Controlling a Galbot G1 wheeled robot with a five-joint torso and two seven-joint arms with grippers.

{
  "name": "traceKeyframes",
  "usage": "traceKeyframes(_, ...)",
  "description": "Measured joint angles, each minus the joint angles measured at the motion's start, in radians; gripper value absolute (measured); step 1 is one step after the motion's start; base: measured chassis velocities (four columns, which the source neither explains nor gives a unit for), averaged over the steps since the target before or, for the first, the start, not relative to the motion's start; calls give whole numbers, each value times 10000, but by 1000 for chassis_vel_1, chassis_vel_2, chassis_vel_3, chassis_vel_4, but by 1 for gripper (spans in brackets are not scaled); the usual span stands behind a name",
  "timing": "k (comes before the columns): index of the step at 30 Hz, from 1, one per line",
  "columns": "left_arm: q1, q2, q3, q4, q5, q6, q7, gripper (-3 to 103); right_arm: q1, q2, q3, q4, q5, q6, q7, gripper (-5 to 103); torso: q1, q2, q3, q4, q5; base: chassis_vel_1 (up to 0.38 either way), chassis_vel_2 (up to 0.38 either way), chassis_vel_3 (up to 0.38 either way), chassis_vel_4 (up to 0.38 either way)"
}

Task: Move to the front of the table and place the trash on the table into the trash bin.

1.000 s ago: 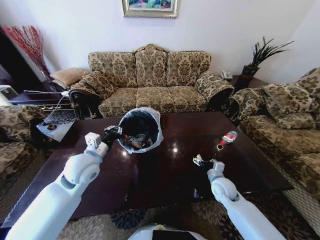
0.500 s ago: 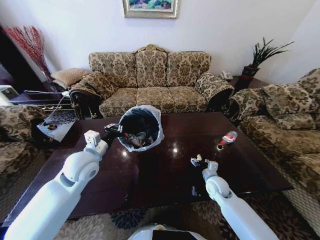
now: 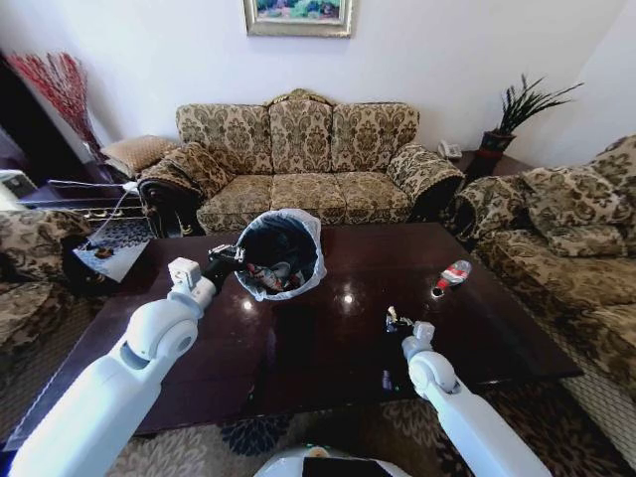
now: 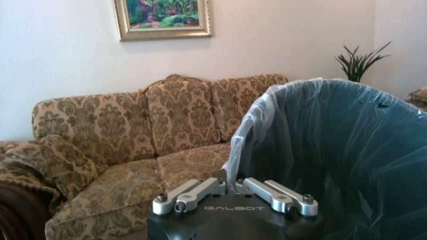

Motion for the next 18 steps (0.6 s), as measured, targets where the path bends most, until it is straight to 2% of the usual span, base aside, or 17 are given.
traceKeyframes(4, -69, -1, 40, 5, -2, -4, 6, 2, 311, -308, 6, 512, 103, 239, 143, 1, 0, 0, 0, -1, 1, 0, 0, 0, 0)
traceKeyframes(7, -89, -7, 106, 51, 2, -4, 26, 2, 1288, -1130, -137, 1652, 515, 616, 192, 0, 0, 0, 0, -1, 1, 0, 0, 0, 0)
traceKeyframes(8, -89, -7, 106, 51, 2, -4, 26, 2, 1288, -1130, -137, 1652, 515, 616, 192, 0, 0, 0, 0, -1, 1, 0, 0, 0, 0)
traceKeyframes(10, 0, -38, 141, 77, 72, -4, 109, 2, 2586, -2086, -670, 2634, 1534, 785, 188, 0, 0, 0, 0, 5, -1, 0, 0, 0, 0)
traceKeyframes(11, 0, -38, 141, 77, 72, -4, 109, 2, 2586, -2086, -670, 2634, 1534, 785, 188, 0, 0, 0, 0, 5, -1, 0, 0, 0, 0)
traceKeyframes(14, -61, -155, 385, 261, 174, -47, 197, 2, 4848, -3154, -1588, 3645, 3404, 909, -257, 0, 0, 0, -1, 7, -7, 0, 0, 0, 0)
traceKeyframes(15, -61, -155, 385, 261, 174, -47, 197, 2, 4848, -3154, -1588, 3645, 3404, 909, -257, 0, 0, 0, -1, 7, -7, 0, 0, 0, 0)
traceKeyframes(17, -301, -212, 560, 449, 179, -52, 209, 2, 5831, -3583, -2144, 4211, 4502, 833, -1158, 0, 1, 0, 0, 3, -4, 0, 0, 0, 0)
traceKeyframes(18, -301, -212, 560, 449, 179, -52, 209, 2, 5831, -3583, -2144, 4211, 4502, 833, -1158, 0, 1, 0, 0, 3, -4, 0, 0, 0, 0)
